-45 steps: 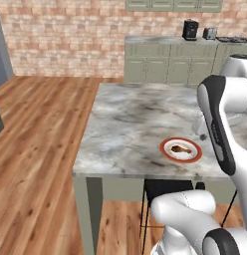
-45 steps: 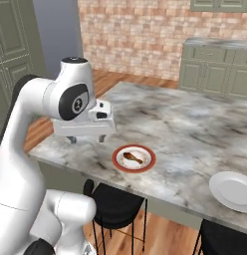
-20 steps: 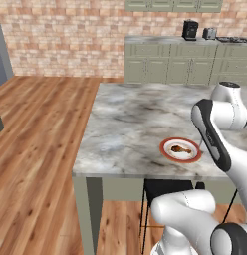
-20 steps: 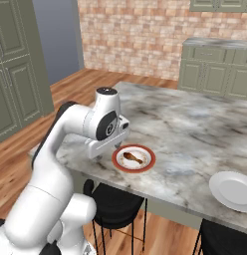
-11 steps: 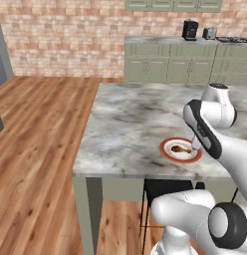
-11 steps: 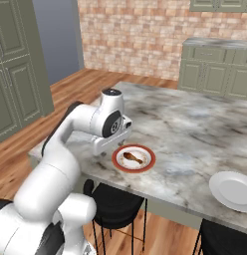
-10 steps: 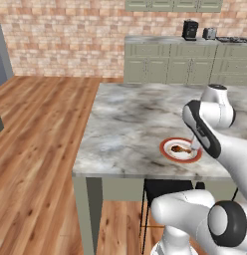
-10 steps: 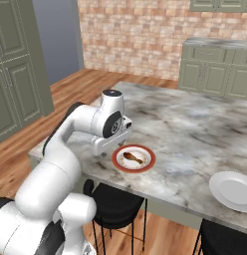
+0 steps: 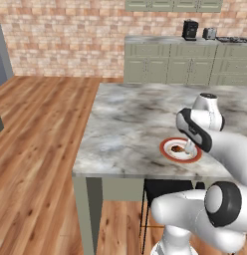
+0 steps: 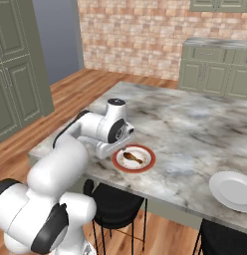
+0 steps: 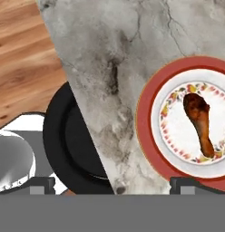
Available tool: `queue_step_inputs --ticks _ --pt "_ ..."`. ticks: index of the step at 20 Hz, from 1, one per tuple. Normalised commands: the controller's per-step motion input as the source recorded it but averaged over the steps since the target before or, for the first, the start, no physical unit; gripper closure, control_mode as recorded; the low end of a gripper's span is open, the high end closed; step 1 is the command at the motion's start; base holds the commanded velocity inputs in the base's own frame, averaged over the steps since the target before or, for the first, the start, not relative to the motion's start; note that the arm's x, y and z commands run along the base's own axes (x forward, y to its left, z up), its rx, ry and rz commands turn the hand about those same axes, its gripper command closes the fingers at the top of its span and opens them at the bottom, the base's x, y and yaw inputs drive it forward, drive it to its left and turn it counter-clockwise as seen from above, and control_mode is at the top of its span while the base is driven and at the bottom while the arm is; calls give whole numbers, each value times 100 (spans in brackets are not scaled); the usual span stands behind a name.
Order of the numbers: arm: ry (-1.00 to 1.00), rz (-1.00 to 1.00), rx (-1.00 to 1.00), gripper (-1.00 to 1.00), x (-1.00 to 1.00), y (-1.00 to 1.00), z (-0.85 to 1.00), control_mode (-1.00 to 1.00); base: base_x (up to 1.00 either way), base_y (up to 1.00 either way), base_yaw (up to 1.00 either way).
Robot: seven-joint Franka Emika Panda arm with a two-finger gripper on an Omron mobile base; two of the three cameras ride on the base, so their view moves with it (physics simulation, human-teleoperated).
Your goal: Transport the chicken drumstick and garlic to the fridge. Place the chicken drumstick on the rack containing meat and place the garlic on the rack containing the vegetable, ensuring meats and vegetables are on different racks.
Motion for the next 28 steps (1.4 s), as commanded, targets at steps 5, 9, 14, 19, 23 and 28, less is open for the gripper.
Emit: queue_step_inputs --ticks 5,9,14,19,23,28 --pt "8 0 0 -100 39 -19 -27 -100 0 0 0" --pt "5 0 0 -100 41 -20 -22 -100 0 0 0" --pt "0 3 0 -100 30 -8 -28 -100 0 0 0" --pt "0 5 0 -100 33 -9 -29 -100 0 0 0" --pt "0 3 0 -100 32 -15 -28 -100 0 0 0" --pt "0 0 0 -100 5 -2 -19 -100 0 0 0"
